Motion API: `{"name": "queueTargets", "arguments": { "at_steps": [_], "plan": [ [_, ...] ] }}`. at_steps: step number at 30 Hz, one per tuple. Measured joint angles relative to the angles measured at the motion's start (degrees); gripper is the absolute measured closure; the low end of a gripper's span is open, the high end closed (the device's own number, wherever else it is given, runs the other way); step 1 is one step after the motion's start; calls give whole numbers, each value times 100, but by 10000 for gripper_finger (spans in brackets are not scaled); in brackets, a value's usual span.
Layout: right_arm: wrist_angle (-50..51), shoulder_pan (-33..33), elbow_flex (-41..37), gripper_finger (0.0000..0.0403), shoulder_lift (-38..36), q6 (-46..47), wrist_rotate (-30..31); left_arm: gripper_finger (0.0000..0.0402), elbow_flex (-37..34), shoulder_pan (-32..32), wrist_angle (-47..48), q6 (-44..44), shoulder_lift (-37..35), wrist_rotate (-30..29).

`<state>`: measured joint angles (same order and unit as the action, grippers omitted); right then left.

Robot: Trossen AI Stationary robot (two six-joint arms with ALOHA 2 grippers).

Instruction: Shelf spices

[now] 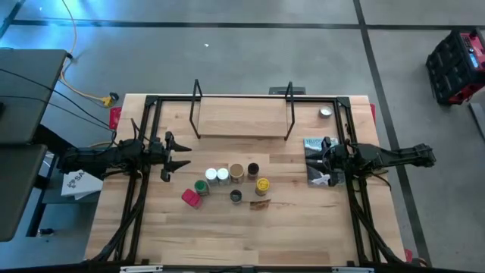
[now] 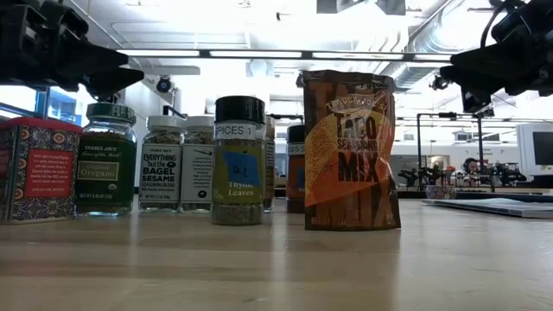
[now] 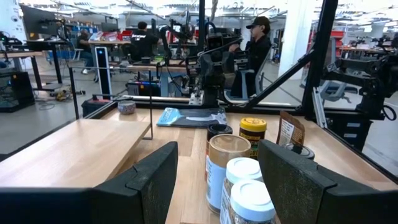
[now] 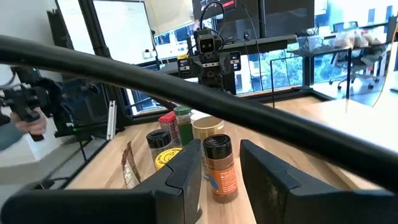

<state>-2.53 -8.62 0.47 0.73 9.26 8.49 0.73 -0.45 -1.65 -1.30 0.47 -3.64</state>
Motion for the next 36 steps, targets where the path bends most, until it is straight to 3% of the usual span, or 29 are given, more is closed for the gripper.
{"name": "queueTargets", "arguments": {
  "at_steps": [5, 11, 19, 23, 29, 32, 36],
  "plan": [
    [-401, 2, 0, 298, 0, 128, 2, 184, 0, 0, -80, -127, 0, -7],
    [-852, 2, 0, 298, 0, 281, 17, 184, 0, 0, -528, -1333, 0, -10],
    [-832, 2, 0, 298, 0, 228, 22, 184, 0, 0, -943, -2130, -1, -120],
    [-657, 0, 0, 298, 0, 156, 22, 184, 0, 2, -1299, -1747, 7, -746],
    [-490, 2, 0, 298, 0, 127, 133, 184, 70, -9, -3034, -743, 467, -163],
    [-446, 2, 0, 298, 0, 161, 160, 184, 422, -15, -2874, -222, 982, -40],
    [-416, 0, 0, 298, 0, 429, 239, 184, 1158, -108, -1961, 182, 2030, -463]
  ]
}}
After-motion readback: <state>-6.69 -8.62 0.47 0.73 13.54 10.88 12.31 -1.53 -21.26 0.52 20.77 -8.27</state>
